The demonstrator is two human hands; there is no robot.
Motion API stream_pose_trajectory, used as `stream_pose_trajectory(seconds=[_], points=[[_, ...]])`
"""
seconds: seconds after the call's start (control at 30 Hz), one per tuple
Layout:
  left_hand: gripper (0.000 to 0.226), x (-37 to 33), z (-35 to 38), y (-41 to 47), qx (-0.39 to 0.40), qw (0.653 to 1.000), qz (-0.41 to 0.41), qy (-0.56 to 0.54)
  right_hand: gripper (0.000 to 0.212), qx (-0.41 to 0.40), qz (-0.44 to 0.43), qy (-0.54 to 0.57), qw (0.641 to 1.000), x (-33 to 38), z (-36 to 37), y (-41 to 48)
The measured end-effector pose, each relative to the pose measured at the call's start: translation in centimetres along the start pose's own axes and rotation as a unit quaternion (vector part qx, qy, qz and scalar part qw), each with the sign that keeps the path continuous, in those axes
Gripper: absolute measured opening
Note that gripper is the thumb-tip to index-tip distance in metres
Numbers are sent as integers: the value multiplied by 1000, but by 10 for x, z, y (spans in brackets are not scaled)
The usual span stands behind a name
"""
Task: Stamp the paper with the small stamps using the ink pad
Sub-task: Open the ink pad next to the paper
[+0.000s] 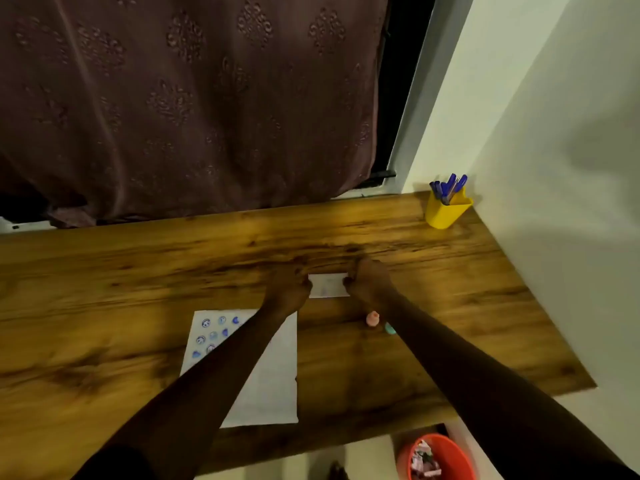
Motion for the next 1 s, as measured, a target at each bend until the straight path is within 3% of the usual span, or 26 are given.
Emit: stream_pose_trajectory(seconds=[0.07, 0.17, 0.37, 0.67, 0.73, 0.83, 0.93, 1.0], points=[[5, 4, 5, 0, 11, 999, -40, -10, 36, 8, 10, -10, 1000, -2, 0, 1], [27, 8, 10, 1, 10, 997, -76, -21, 33, 13, 19, -7, 1000, -4, 1, 4], [7, 10, 16, 4, 13, 994, -97, -40, 31, 24, 38, 18, 999, -8, 11, 7], [34, 19, 17, -1, 7, 976, -190, -107, 29, 11, 54, 50, 997, -2, 11, 2], [43, 22, 13, -2, 13, 974, -197, -109, 30, -1, 43, 68, 997, 7, 7, 1], [24, 22, -15, 0, -37, 974, -177, -137, 41, -11, 33, 99, 994, 28, 3, -4], [50, 22, -52, -3, -81, 972, -150, -165, 43, -6, 16, 111, 994, 59, 4, -12], [51, 29, -75, -9, -92, 968, -146, -182, 43, -5, -6, 124, 992, 81, 7, -20]])
Point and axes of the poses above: each hand's wrist, its own y-axis towards the middle knuckle, its own z-axis out of the palm, x = y × z, the point moved 5 cm from there along y, towards the middle knuckle, and after that the axes turned 14 degrees about -x, right-handed, at the moved point
